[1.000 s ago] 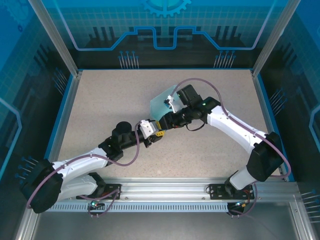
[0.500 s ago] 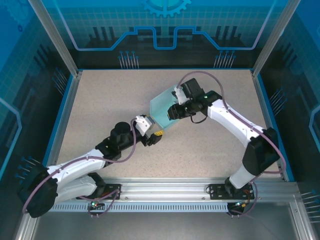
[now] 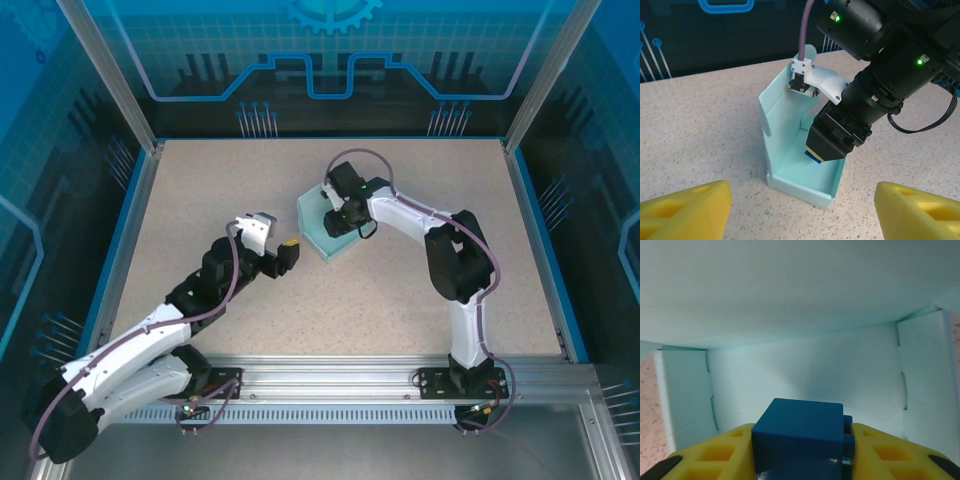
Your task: Fold the paper box
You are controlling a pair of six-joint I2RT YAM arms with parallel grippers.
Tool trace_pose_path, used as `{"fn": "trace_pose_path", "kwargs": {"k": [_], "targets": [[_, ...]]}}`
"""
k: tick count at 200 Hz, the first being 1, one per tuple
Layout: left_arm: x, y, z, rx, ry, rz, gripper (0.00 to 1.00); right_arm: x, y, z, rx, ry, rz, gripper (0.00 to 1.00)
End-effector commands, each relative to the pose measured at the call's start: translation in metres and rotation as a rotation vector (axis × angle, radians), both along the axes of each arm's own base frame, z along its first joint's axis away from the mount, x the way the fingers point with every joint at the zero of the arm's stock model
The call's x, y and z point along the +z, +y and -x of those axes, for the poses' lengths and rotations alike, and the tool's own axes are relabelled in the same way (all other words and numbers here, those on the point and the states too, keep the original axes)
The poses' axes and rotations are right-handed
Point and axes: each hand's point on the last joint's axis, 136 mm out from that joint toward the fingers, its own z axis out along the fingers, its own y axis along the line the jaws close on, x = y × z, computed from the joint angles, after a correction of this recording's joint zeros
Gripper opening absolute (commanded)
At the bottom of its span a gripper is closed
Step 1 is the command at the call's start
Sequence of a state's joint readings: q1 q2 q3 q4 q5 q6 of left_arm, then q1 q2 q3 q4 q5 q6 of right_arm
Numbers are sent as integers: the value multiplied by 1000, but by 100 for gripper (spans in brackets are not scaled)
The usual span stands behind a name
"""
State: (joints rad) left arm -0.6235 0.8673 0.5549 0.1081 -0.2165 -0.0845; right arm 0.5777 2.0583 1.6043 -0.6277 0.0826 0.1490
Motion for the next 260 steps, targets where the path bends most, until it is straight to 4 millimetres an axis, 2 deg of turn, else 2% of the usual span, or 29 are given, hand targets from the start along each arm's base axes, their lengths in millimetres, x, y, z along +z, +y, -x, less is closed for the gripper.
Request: {"fn": "trace_pose_path", "kwargs": {"k": [1, 35, 51, 68, 93, 127, 133, 153, 173, 190, 228, 260], "targets": [[14, 13, -1, 68, 5, 28, 77, -2, 1, -7, 2, -27, 38, 45], [18, 30, -5, 161, 5, 21, 76, -10, -2, -7, -5, -18, 50, 54], [20, 33, -7, 174, 4, 20, 76, -6, -3, -5, -5, -24, 51, 60], [23, 34, -8, 180, 4, 25, 76, 3, -6, -5, -11, -39, 45, 62], [20, 30, -11, 166, 45, 44, 75, 32, -9, 0, -8, -92, 3, 63], [-15, 5, -22, 104, 239, 1, 76, 93, -23, 13, 61, -221, -146, 65], [-19, 2, -25, 105, 266, -7, 76, 102, -32, 9, 64, -249, -165, 65], [-32, -9, -37, 100, 324, -30, 76, 113, -51, -5, 86, -287, -212, 68], [-42, -12, -51, 132, 349, -57, 75, 109, -66, -28, 101, -296, -228, 71], [-51, -13, -60, 158, 373, -79, 74, 100, -69, -43, 137, -287, -222, 71], [-70, -12, -78, 196, 417, -111, 71, 79, -57, -63, 227, -270, -214, 68], [-81, -13, -86, 204, 449, -115, 67, 64, -48, -73, 275, -252, -221, 59]]}}
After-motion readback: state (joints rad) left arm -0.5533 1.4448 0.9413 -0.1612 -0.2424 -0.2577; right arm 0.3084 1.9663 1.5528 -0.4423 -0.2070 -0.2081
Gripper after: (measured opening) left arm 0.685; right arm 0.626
